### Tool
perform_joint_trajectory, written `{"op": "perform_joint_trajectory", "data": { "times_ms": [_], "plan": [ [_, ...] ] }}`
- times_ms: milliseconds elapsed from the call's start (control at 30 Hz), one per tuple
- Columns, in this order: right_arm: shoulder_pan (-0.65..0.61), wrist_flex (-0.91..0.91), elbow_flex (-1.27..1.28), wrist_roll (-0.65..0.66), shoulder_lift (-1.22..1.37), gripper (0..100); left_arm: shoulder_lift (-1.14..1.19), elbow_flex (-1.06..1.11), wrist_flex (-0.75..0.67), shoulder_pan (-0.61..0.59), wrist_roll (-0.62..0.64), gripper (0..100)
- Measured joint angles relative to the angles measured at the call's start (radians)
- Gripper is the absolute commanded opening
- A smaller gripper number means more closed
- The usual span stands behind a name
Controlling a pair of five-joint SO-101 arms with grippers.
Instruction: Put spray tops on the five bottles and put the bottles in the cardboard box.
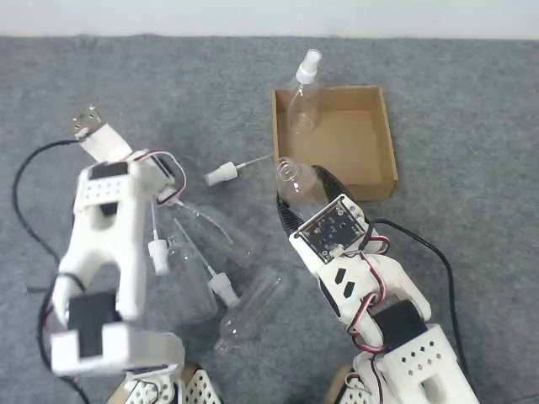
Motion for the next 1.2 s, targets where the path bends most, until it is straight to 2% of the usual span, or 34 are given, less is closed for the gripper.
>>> {"op": "perform_joint_trajectory", "data": {
  "times_ms": [133,267,733,900,1200],
  "plan": [
    [0.000,0.000,0.000,0.000,0.000,4.5,0.167,-0.170,0.130,0.000,0.052,15],
    [0.000,0.000,0.000,0.000,0.000,4.5,0.299,-0.287,0.187,0.000,0.064,15],
    [0.000,0.000,0.000,0.000,0.000,4.5,0.437,-0.374,0.196,0.008,0.071,14],
    [0.000,0.000,0.000,0.000,0.000,4.5,0.465,-0.410,0.198,0.015,0.066,1],
    [0.000,0.000,0.000,0.000,0.000,4.5,0.465,-0.411,0.195,0.026,0.071,1]
  ]
}}
